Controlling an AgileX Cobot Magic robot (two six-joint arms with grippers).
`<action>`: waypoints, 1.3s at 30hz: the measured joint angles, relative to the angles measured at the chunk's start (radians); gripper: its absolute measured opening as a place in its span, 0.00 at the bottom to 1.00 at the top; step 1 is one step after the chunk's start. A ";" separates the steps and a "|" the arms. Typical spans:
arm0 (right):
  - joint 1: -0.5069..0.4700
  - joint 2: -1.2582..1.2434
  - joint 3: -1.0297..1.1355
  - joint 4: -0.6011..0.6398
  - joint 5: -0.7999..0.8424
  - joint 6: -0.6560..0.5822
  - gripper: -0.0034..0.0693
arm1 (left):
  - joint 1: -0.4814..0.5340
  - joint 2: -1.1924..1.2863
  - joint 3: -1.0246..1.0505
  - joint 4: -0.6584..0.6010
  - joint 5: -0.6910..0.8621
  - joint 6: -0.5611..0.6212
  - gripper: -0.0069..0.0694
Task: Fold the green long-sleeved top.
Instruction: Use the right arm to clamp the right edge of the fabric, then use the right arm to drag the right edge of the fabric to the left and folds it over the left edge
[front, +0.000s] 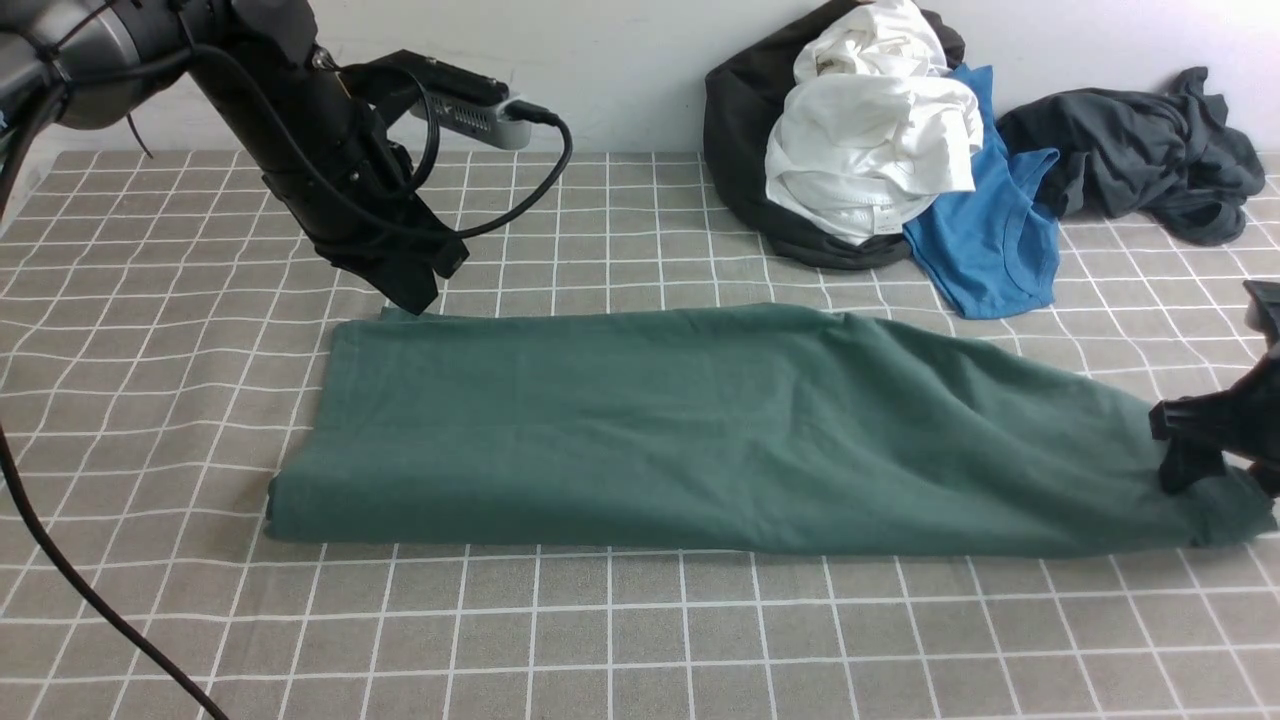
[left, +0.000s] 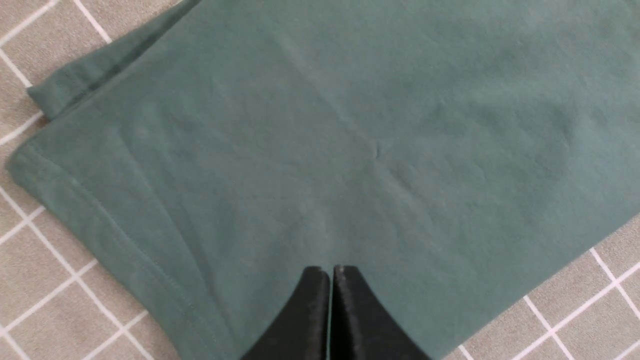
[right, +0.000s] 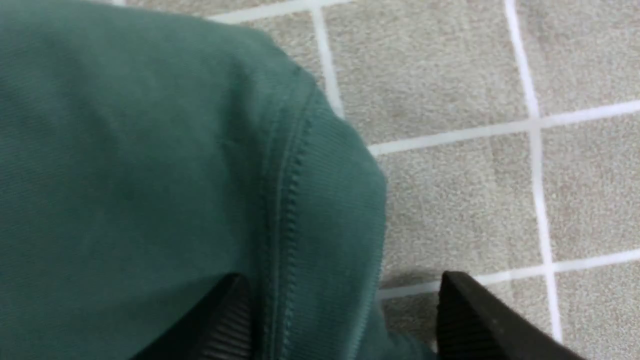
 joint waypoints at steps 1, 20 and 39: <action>0.002 -0.001 0.000 0.000 0.001 -0.002 0.59 | 0.000 0.000 0.000 0.000 0.000 0.000 0.08; 0.147 -0.276 -0.413 -0.088 0.343 -0.109 0.14 | 0.000 -0.513 0.159 0.140 0.010 -0.184 0.08; 0.876 0.350 -1.018 0.182 0.274 -0.067 0.14 | 0.000 -1.160 0.583 0.165 0.032 -0.225 0.08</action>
